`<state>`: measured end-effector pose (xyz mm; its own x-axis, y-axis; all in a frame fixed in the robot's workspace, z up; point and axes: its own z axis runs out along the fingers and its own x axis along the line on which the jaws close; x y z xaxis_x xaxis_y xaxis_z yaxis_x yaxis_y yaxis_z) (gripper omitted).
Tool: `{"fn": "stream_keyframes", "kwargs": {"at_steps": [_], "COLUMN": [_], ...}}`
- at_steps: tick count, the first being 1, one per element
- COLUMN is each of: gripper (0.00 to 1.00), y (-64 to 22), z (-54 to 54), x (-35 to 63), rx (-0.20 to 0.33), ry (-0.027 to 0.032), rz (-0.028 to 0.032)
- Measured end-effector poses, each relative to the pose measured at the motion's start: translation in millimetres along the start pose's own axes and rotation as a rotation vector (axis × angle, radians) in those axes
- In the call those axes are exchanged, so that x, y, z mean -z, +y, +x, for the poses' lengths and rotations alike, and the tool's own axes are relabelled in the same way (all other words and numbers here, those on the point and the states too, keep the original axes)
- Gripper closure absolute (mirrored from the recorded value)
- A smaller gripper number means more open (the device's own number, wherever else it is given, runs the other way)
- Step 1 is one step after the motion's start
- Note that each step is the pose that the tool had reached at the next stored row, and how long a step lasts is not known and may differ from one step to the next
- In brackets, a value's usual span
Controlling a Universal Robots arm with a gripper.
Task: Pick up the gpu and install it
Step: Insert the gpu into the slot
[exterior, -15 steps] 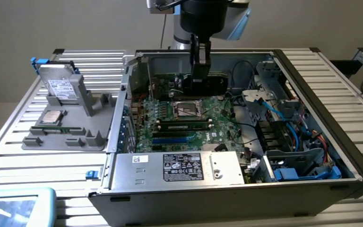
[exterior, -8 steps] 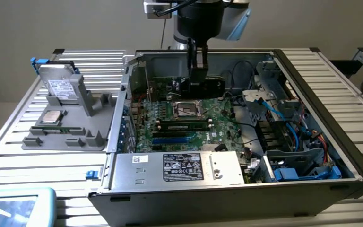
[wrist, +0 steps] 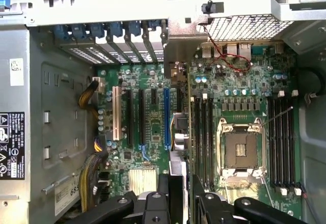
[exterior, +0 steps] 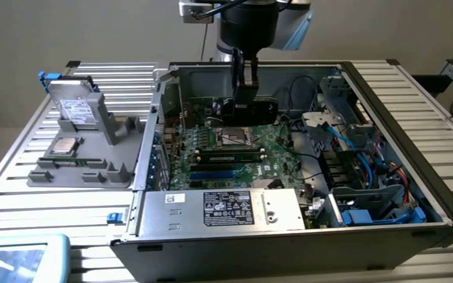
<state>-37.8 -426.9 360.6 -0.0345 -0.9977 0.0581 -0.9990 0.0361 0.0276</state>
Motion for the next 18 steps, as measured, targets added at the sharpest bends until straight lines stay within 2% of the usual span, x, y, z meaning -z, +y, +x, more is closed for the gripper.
{"fn": "stream_keyframes", "kwargs": {"at_steps": [18], "gripper": [0.73], "y": [2.0], "z": [-1.8], "x": [-31.8], "rx": [0.000], "ry": [0.0001], "rz": [0.0007]}}
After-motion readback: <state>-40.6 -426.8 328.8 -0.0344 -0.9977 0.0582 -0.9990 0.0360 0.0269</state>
